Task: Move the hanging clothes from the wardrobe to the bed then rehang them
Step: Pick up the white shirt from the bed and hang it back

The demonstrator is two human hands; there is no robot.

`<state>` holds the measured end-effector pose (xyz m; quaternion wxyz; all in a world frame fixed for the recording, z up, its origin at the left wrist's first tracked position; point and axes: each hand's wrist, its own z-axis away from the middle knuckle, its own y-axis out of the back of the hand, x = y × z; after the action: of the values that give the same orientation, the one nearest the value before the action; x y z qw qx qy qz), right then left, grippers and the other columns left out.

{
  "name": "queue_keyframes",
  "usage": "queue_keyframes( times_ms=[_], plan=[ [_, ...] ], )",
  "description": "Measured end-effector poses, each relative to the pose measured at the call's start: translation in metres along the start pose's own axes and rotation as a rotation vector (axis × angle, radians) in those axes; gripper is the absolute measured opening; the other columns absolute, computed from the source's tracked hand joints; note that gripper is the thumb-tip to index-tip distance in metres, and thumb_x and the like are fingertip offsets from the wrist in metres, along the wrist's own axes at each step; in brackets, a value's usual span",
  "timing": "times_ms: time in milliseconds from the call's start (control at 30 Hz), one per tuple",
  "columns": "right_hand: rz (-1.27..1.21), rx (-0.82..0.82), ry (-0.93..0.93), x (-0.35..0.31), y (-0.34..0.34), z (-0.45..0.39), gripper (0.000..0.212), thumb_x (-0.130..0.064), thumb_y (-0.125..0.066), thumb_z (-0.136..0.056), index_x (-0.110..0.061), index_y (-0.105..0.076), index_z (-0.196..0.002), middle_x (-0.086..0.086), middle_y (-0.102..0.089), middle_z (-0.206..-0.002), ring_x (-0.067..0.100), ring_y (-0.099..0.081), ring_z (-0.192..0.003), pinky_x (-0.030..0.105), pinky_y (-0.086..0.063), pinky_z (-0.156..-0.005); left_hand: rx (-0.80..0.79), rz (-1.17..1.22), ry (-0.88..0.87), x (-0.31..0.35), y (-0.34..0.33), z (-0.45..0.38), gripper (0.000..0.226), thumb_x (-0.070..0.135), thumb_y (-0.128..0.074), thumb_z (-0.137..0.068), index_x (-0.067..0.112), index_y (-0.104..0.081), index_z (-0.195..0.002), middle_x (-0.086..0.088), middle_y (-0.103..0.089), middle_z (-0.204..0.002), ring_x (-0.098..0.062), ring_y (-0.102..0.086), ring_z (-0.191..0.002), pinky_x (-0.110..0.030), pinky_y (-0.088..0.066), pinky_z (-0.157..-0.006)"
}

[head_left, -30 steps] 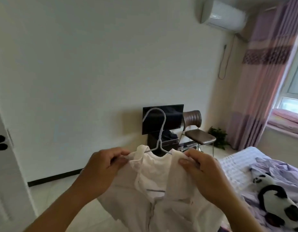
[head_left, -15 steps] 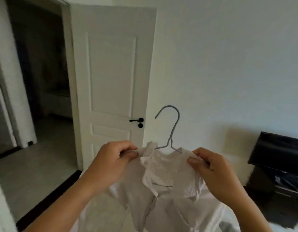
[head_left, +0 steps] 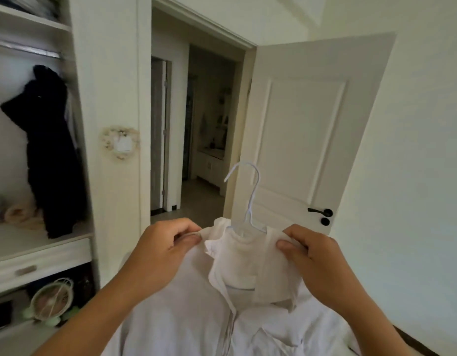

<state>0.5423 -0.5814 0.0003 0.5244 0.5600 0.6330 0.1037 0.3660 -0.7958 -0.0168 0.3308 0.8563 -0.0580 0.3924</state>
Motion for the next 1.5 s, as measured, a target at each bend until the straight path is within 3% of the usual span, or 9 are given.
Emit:
queue_keyframes(
  times_ms=[300,400,600,900,1000,1067,1200,1333,1500],
  plan=[
    [0.051,-0.037,0.157,-0.133,-0.118,-0.064,0.019,-0.037,-0.056,-0.095,-0.038,-0.061,-0.077,-0.019,-0.063,-0.071,-0.001,-0.059,-0.073,0.017,-0.047,-0.064,0.15,-0.073,0.059,-0.089,0.154,0.009,0.019,0.022,-0.062,-0.093,0.031,-0.067,-0.078,0.021,-0.064,-0.07,-0.001,-0.06,-0.071,-0.011,-0.039,-0.062],
    [0.047,-0.076,0.211,-0.178,-0.152,-0.084,0.022,-0.037,-0.055,-0.095,-0.038,-0.06,-0.074,-0.024,-0.061,-0.069,-0.007,-0.058,-0.077,0.012,-0.044,-0.06,0.191,-0.105,0.036,-0.114,0.206,0.01,0.023,0.017,-0.063,-0.092,0.03,-0.065,-0.073,0.02,-0.061,-0.064,0.0,-0.056,-0.063,-0.01,-0.039,-0.058],
    [0.024,-0.168,0.288,-0.248,-0.219,-0.131,0.019,-0.044,-0.05,-0.095,-0.038,-0.063,-0.082,-0.021,-0.064,-0.075,-0.008,-0.06,-0.078,0.013,-0.047,-0.063,0.272,-0.162,0.003,-0.173,0.292,-0.004,0.017,0.014,-0.064,-0.092,0.024,-0.069,-0.078,0.012,-0.066,-0.072,-0.009,-0.061,-0.071,-0.014,-0.042,-0.06],
    [0.005,-0.283,0.377,-0.316,-0.321,-0.231,0.014,-0.044,-0.052,-0.096,-0.04,-0.062,-0.086,-0.021,-0.063,-0.08,-0.008,-0.061,-0.076,0.015,-0.046,-0.064,0.39,-0.134,0.036,-0.271,0.389,-0.065,0.016,0.01,-0.062,-0.092,0.018,-0.068,-0.079,0.011,-0.064,-0.069,-0.004,-0.057,-0.065,-0.011,-0.041,-0.059],
    [0.014,-0.308,0.387,-0.333,-0.355,-0.271,0.018,-0.046,-0.051,-0.095,-0.036,-0.062,-0.084,-0.024,-0.062,-0.078,-0.012,-0.059,-0.077,0.014,-0.046,-0.064,0.442,-0.142,0.038,-0.301,0.419,-0.093,0.014,0.01,-0.061,-0.092,0.013,-0.068,-0.081,0.008,-0.066,-0.074,-0.001,-0.058,-0.069,-0.008,-0.042,-0.061],
    [0.031,-0.316,0.415,-0.347,-0.374,-0.301,0.027,-0.047,-0.05,-0.095,-0.031,-0.061,-0.077,-0.024,-0.062,-0.079,-0.003,-0.061,-0.073,0.019,-0.048,-0.064,0.467,-0.153,0.05,-0.32,0.441,-0.117,0.014,0.009,-0.06,-0.093,0.011,-0.068,-0.082,0.008,-0.066,-0.077,0.001,-0.058,-0.071,-0.007,-0.042,-0.063],
    [0.013,-0.261,0.548,-0.382,-0.408,-0.356,0.04,-0.047,-0.047,-0.096,-0.017,-0.059,-0.072,0.001,-0.062,-0.071,0.016,-0.059,-0.064,0.04,-0.053,-0.067,0.481,-0.09,0.065,-0.367,0.487,-0.167,0.019,0.004,-0.058,-0.092,0.016,-0.065,-0.079,0.007,-0.067,-0.074,0.0,-0.056,-0.064,-0.015,-0.043,-0.061],
    [-0.097,-0.244,0.624,-0.429,-0.448,-0.407,0.042,-0.038,-0.049,-0.098,-0.005,-0.059,-0.073,0.01,-0.056,-0.067,0.022,-0.054,-0.059,0.044,-0.047,-0.062,0.534,-0.167,0.098,-0.419,0.534,-0.219,0.02,0.006,-0.057,-0.091,0.019,-0.064,-0.079,0.005,-0.066,-0.072,-0.004,-0.054,-0.063,-0.024,-0.042,-0.059],
    [-0.227,-0.116,0.573,-0.486,-0.499,-0.471,0.043,-0.023,-0.056,-0.096,0.005,-0.044,-0.065,0.002,-0.035,-0.054,0.011,-0.032,-0.049,0.026,-0.028,-0.05,0.584,-0.211,0.128,-0.479,0.591,-0.285,0.015,0.01,-0.056,-0.092,0.017,-0.068,-0.088,0.003,-0.069,-0.082,-0.009,-0.059,-0.071,-0.028,-0.045,-0.062]
  ],
)
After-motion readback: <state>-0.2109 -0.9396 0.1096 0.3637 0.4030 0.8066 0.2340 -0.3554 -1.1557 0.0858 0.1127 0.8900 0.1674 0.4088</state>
